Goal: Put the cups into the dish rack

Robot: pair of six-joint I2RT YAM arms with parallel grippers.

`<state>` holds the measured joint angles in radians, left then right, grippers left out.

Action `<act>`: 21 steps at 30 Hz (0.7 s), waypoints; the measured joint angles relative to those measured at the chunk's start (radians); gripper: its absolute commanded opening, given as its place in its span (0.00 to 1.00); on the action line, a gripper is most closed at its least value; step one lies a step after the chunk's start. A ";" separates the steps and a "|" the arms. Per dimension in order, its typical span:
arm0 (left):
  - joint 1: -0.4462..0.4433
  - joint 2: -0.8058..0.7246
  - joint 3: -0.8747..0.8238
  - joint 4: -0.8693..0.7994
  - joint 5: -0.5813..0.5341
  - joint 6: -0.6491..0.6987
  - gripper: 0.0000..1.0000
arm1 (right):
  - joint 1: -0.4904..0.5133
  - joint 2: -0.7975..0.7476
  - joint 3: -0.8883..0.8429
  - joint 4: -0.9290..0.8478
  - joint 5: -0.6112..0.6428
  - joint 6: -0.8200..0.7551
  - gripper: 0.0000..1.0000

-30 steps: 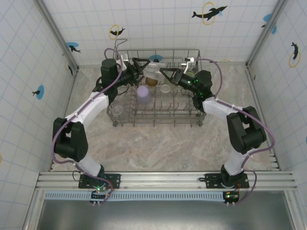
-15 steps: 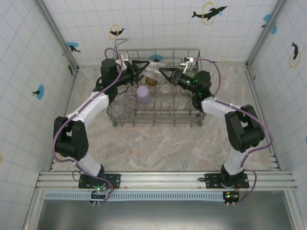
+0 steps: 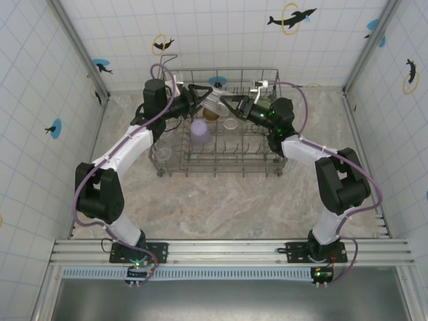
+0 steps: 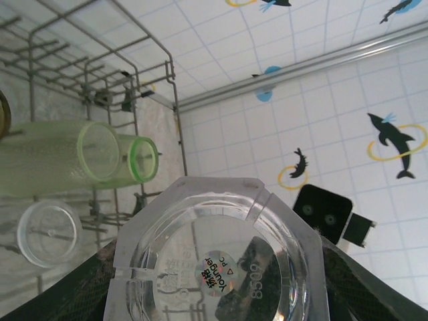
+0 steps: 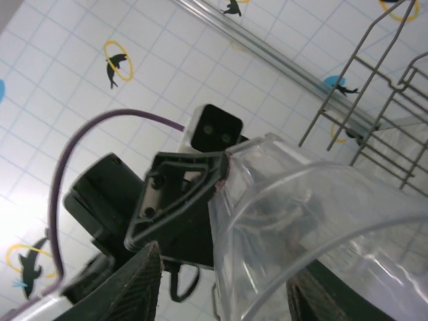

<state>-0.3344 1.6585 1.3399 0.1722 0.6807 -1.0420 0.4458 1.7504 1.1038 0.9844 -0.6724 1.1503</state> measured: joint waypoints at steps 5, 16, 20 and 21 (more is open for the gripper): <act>0.000 0.000 0.120 -0.169 -0.113 0.170 0.00 | -0.016 -0.079 -0.024 -0.076 0.003 -0.063 0.68; 0.000 0.002 0.237 -0.470 -0.418 0.503 0.00 | -0.028 -0.257 -0.106 -0.343 0.055 -0.275 0.74; 0.000 0.018 0.286 -0.539 -0.521 0.612 0.00 | -0.028 -0.299 -0.133 -0.428 0.083 -0.337 0.79; 0.000 0.023 0.295 -0.551 -0.545 0.637 0.00 | -0.028 -0.311 -0.142 -0.449 0.091 -0.354 0.79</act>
<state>-0.3340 1.6810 1.6348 -0.3786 0.1356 -0.4049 0.4179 1.4391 0.9615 0.5358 -0.5812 0.7967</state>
